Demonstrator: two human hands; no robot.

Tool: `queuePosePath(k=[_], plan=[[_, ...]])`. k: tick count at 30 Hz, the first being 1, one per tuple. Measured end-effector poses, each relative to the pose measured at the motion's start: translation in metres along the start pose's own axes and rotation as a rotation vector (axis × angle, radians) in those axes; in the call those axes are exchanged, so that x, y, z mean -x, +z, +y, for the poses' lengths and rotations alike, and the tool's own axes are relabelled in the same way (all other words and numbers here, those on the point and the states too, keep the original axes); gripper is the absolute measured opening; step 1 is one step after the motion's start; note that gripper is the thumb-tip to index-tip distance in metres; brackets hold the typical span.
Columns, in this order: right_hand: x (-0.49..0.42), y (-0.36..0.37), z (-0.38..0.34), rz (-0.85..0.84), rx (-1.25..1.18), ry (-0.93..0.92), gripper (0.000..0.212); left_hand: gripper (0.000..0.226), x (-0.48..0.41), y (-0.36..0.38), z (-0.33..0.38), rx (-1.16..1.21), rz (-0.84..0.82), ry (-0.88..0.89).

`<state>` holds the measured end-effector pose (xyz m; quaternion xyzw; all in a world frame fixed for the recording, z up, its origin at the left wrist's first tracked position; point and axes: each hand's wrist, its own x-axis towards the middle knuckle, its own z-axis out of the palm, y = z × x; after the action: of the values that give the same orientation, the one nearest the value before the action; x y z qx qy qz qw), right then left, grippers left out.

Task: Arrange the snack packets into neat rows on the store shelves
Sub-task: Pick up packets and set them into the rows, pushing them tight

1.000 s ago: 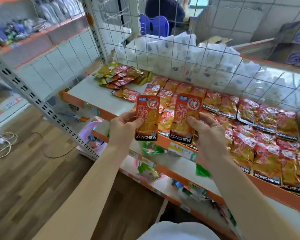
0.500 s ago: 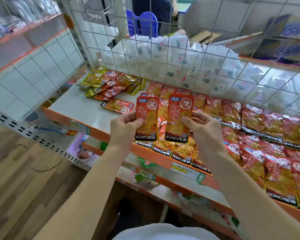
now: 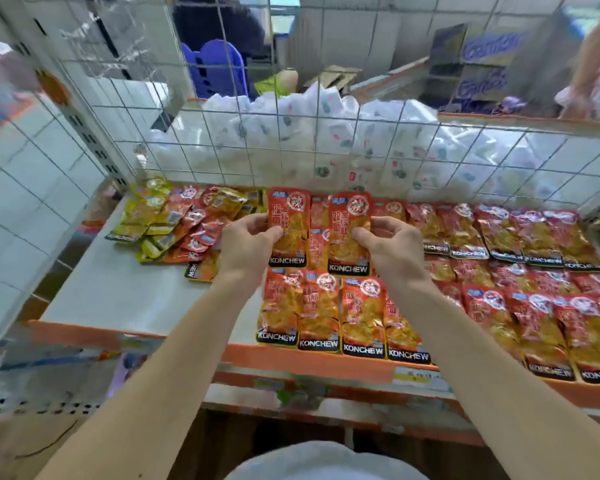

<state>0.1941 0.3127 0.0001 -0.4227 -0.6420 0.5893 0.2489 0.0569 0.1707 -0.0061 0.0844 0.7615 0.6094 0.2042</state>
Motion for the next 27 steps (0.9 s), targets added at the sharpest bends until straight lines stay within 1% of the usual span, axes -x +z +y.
queuePosePath(k=[3, 5, 7, 9, 10, 12, 14, 16, 17, 20, 23, 27], plan=[[-0.021, 0.018, -0.001, 0.051, 0.134, -0.049, 0.012, 0.02, -0.026, 0.001, 0.004, -0.086, -0.041, 0.059], [-0.033, 0.029, -0.001, 0.063, 0.219, -0.074, 0.015, 0.012, -0.044, 0.002, 0.005, -0.181, -0.062, 0.103], [-0.043, 0.037, 0.001, 0.058, 0.299, -0.084, 0.017, 0.018, -0.059, 0.004, 0.004, -0.317, -0.073, 0.162], [-0.051, 0.045, 0.007, 0.072, 0.394, -0.105, 0.019, 0.023, -0.07, 0.005, 0.0, -0.502, -0.082, 0.251], [-0.053, 0.048, 0.009, 0.082, 0.446, -0.118, 0.023, 0.024, -0.074, 0.006, -0.002, -0.591, -0.082, 0.299], [-0.055, 0.054, 0.015, 0.102, 0.551, -0.144, 0.038, 0.027, -0.078, 0.007, -0.01, -0.723, -0.075, 0.362], [-0.056, 0.057, 0.02, 0.118, 0.698, -0.182, 0.052, 0.028, -0.077, 0.008, -0.018, -0.779, -0.067, 0.417], [-0.056, 0.059, 0.022, 0.132, 0.83, -0.225, 0.055, 0.032, -0.074, 0.009, -0.024, -0.8, -0.087, 0.48], [-0.054, 0.058, 0.023, 0.129, 0.847, -0.265, 0.054, 0.037, -0.073, 0.008, -0.027, -0.817, -0.112, 0.523], [-0.048, 0.056, 0.03, 0.031, 0.873, -0.441, 0.048, 0.05, -0.071, 0.005, -0.038, -0.877, -0.228, 0.662], [-0.039, 0.053, 0.038, -0.114, 0.968, -0.49, 0.047, 0.054, -0.071, 0.004, -0.048, -0.949, -0.331, 0.765], [-0.041, 0.053, 0.039, -0.185, 1.009, -0.48, 0.049, 0.056, -0.071, 0.009, -0.051, -0.958, -0.346, 0.707]])
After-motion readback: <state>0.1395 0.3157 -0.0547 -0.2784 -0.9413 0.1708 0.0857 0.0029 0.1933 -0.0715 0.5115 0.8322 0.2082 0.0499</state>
